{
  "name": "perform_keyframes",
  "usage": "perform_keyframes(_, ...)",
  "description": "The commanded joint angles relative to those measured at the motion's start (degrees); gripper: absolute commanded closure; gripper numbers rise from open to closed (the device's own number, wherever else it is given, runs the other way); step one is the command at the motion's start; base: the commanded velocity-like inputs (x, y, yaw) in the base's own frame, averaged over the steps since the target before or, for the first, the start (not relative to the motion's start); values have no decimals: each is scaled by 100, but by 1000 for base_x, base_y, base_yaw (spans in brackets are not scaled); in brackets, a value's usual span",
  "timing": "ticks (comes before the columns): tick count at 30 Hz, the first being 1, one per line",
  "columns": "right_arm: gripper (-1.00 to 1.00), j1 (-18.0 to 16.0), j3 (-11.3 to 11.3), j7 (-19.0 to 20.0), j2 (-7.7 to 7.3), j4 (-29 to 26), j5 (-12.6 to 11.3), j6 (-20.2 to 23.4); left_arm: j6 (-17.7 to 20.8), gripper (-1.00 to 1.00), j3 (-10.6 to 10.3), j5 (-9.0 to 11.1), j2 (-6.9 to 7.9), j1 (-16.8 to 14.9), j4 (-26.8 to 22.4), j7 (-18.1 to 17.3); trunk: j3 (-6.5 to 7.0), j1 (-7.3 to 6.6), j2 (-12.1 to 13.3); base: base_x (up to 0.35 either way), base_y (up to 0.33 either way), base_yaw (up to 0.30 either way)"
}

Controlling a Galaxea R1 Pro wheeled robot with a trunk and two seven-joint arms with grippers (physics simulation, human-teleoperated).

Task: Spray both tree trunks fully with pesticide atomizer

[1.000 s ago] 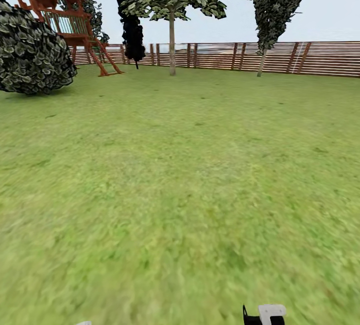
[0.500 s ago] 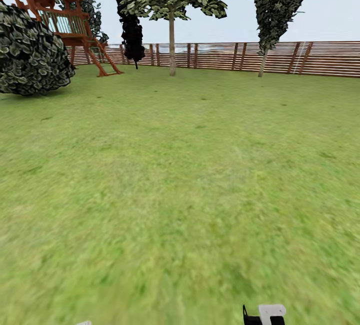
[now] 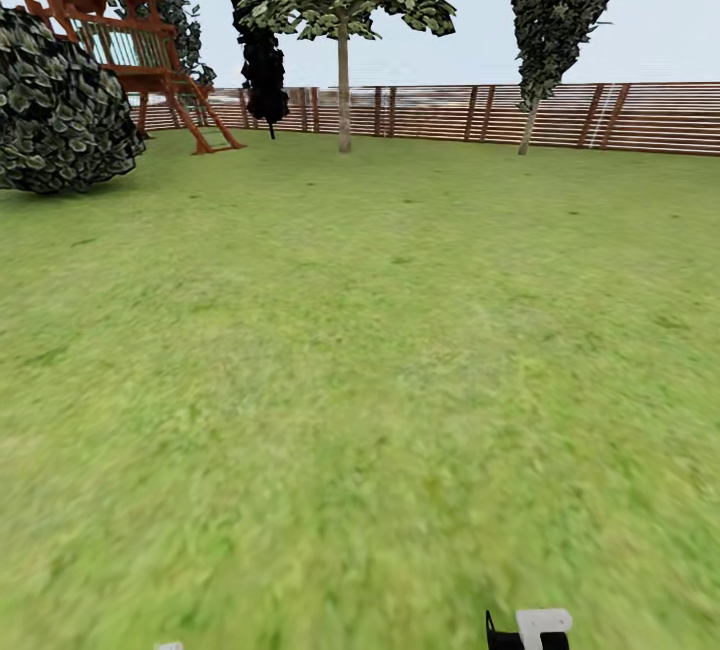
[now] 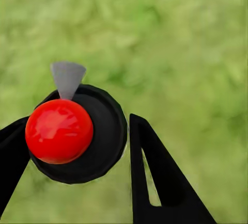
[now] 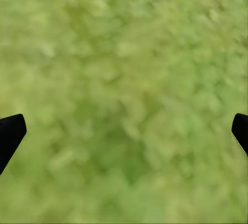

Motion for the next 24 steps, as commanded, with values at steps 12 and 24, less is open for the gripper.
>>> perform_keyframes(12, -100, -3, -37, -28, 0, 7, 62, -14, -22, 100, -48, 29, 2, -2, -1, 21, -5, 3, -2, 340, 0, 0)
perform_keyframes(24, -100, -3, -37, -28, 0, 7, 61, -14, -24, 100, -48, 30, 2, -2, -1, 21, -5, 3, -2, 339, 0, 0)
